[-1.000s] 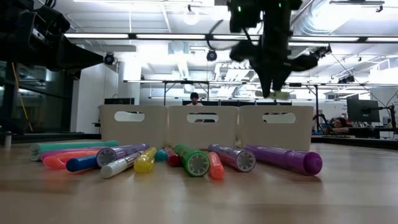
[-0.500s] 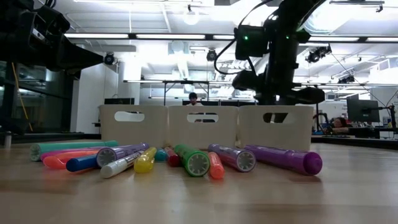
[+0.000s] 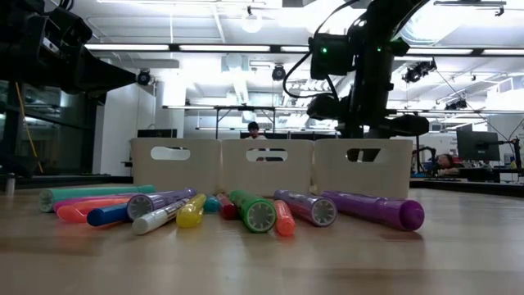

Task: Pick & Place Markers
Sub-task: Put the light green highlighter into the right white bin, then put the violet highlighter into the right white bin

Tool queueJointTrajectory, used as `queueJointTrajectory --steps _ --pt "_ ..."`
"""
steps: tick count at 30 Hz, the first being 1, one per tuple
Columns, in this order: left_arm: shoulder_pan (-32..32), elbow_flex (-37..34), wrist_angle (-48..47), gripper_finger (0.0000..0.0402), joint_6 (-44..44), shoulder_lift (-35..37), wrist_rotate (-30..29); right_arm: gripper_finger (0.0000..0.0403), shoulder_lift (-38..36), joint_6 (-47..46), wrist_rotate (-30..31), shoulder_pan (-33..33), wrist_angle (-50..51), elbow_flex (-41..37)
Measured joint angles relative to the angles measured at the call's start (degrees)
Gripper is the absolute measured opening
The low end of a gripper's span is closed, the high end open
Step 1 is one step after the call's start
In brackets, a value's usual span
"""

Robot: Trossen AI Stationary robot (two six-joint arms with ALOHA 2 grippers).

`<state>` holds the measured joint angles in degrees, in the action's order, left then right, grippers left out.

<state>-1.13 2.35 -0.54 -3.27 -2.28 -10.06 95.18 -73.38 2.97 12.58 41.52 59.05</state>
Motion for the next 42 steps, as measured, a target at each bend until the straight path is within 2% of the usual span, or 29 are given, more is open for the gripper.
queueJointTrajectory --steps 11,20,25,32,42 --pt "0.0 -0.02 0.0 0.0007 0.02 0.01 0.0 0.0075 0.02 1.2 0.52 -0.22 -0.01 0.02" --pt "0.0 -0.02 0.0 0.0007 0.0 0.01 0.0 0.0188 0.04 1.41 0.0 -0.22 -0.69 0.13" --pt "0.0 0.0 0.0 0.0007 0.0 0.0 -0.01 0.0224 -1.73 2.9 -0.25 -0.22 -0.11 2.32" --pt "0.0 0.0 0.0 0.0007 0.0 0.01 0.0 0.0225 -5.25 4.42 1.49 -1.4 5.29 7.51" --pt "0.0 -0.02 0.0 0.0007 0.0 0.0 -0.01 0.0224 -5.95 1.31 1.5 -10.86 10.44 14.83"
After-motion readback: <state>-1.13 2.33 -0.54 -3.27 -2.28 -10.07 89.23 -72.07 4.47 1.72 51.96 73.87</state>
